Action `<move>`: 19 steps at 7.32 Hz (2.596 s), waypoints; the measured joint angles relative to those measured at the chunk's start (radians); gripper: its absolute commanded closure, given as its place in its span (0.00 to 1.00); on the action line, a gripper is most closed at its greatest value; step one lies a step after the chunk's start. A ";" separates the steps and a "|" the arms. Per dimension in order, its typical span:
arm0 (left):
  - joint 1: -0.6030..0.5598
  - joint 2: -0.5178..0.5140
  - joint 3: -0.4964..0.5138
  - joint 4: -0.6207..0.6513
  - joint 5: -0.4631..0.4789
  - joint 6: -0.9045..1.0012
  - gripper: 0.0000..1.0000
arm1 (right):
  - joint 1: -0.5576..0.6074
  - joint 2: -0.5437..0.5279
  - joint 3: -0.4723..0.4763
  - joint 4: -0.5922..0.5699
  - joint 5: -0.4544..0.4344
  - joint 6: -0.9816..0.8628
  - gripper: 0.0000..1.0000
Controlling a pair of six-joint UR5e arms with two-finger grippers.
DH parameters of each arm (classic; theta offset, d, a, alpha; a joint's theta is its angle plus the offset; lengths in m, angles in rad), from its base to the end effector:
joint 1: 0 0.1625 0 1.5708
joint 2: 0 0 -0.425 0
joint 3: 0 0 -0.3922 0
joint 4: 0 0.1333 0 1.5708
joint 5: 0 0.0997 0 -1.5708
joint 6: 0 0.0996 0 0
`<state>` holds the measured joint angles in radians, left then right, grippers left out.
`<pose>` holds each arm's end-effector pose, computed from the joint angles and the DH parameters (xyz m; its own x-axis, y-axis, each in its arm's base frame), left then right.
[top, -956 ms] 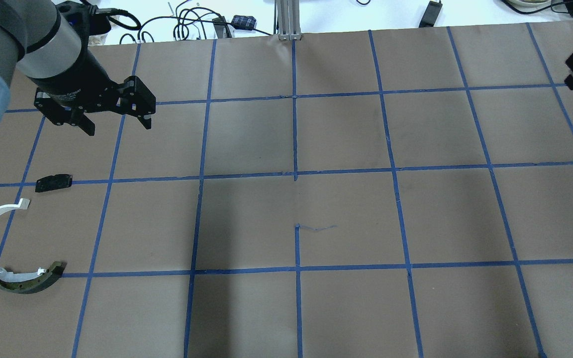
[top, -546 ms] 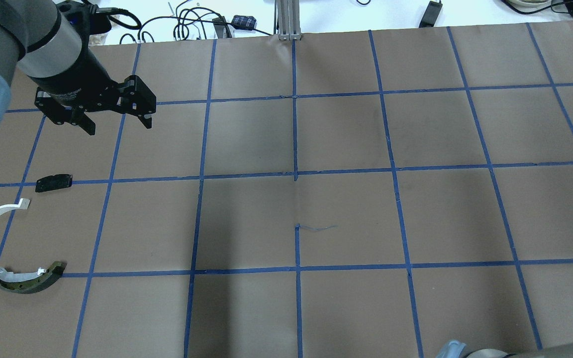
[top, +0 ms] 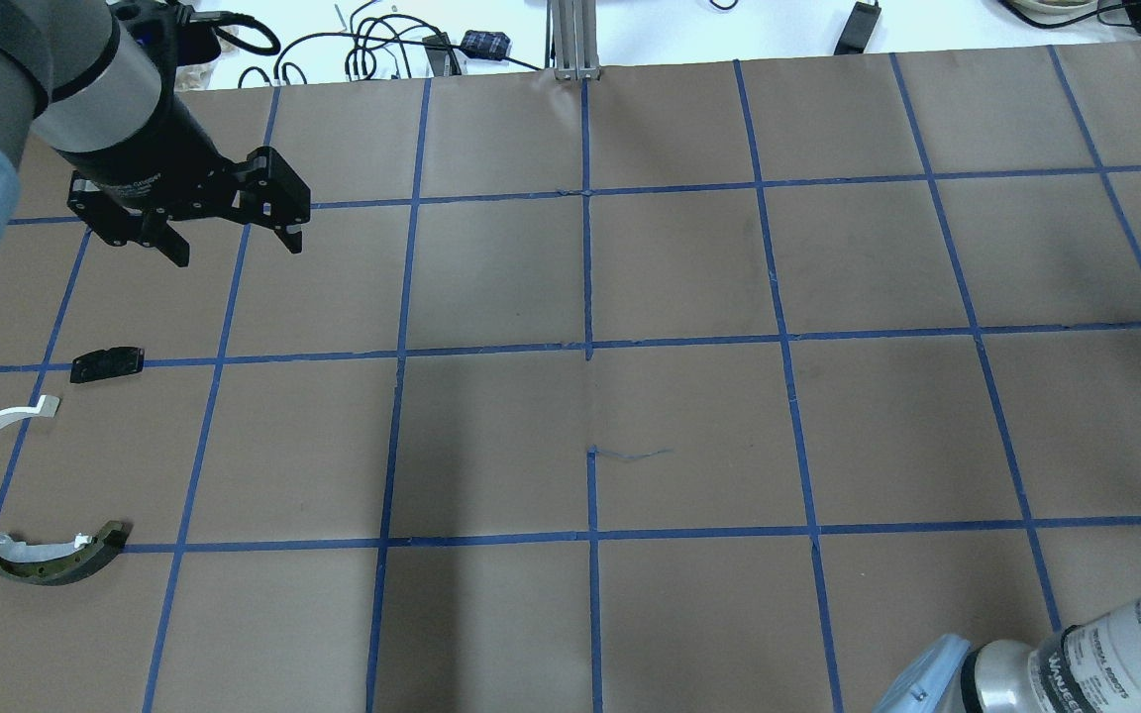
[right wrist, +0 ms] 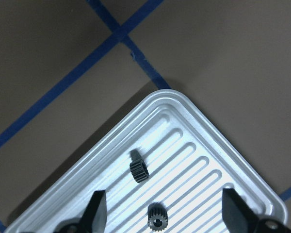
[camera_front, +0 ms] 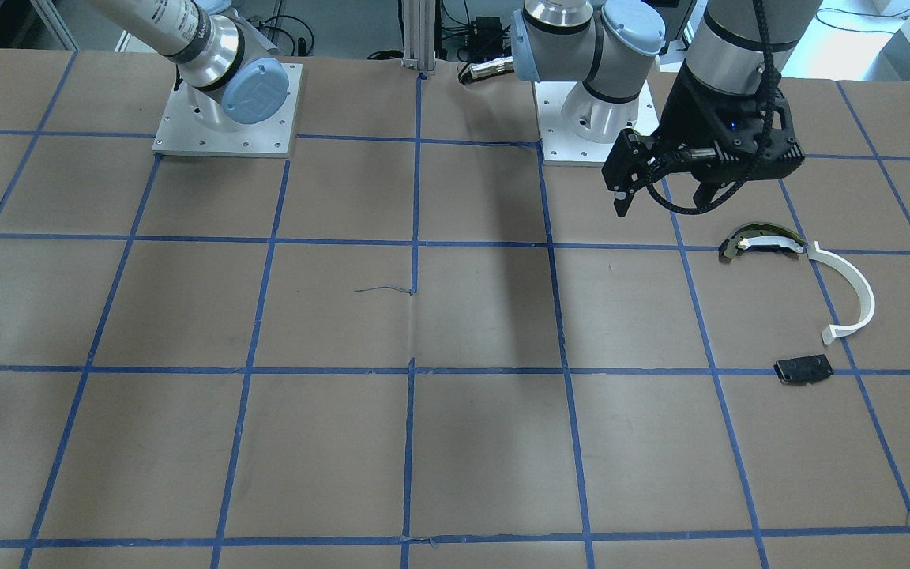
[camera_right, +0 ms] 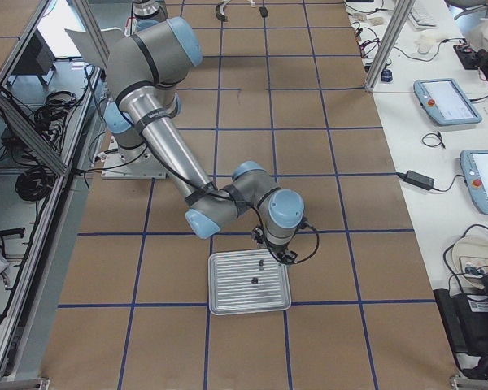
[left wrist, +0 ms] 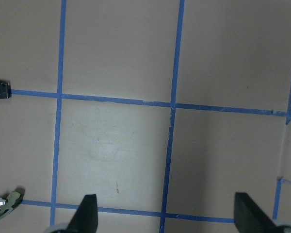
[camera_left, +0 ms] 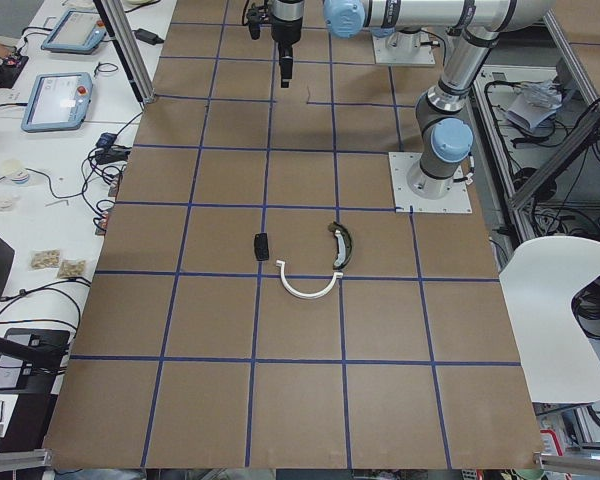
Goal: Place bearing gear from tray to pile
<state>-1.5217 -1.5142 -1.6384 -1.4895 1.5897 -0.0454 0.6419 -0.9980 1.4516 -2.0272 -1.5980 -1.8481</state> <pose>-0.1080 -0.4805 0.4902 -0.9953 -0.0956 -0.0157 -0.0942 0.9930 -0.0710 -0.4688 -0.5134 0.2485 -0.6065 -0.7950 -0.0048 -0.7948 0.6062 0.0269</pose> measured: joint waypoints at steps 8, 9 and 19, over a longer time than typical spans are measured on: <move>0.006 0.001 -0.003 0.001 0.001 0.001 0.00 | -0.050 0.042 0.120 -0.131 0.047 -0.217 0.68; 0.006 0.001 -0.003 0.001 0.001 0.000 0.00 | -0.052 0.041 0.128 -0.144 0.045 -0.222 0.83; 0.005 0.003 -0.011 -0.001 0.002 0.000 0.00 | 0.238 -0.400 0.137 0.413 -0.037 0.527 0.97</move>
<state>-1.5163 -1.5109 -1.6497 -1.4900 1.5919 -0.0457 0.8802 -1.3980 1.5890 -1.6140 -1.6351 -1.3211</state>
